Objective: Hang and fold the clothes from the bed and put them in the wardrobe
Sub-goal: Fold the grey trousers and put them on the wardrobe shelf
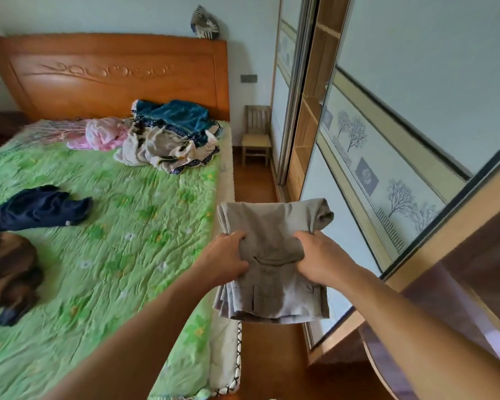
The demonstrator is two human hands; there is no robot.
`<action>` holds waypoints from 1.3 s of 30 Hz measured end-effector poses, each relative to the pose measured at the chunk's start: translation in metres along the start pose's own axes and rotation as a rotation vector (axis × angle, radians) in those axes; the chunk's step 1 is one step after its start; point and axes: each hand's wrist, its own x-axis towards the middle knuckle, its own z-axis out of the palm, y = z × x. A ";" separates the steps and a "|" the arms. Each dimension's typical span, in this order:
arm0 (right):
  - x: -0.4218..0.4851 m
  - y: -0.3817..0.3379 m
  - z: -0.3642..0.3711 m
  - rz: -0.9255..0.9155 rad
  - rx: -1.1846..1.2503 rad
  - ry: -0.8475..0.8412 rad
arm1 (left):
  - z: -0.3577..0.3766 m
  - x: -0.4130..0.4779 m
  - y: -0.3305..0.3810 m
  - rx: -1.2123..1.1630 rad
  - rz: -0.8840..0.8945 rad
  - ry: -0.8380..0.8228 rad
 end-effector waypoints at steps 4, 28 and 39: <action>0.028 0.005 -0.004 -0.036 0.035 -0.026 | -0.003 0.018 0.002 -0.006 -0.071 0.023; 0.406 0.040 -0.072 0.049 0.109 -0.028 | -0.093 0.401 -0.036 0.039 -0.065 -0.049; 0.497 0.069 -0.100 0.048 0.165 -0.002 | -0.115 0.504 -0.025 0.067 -0.056 -0.064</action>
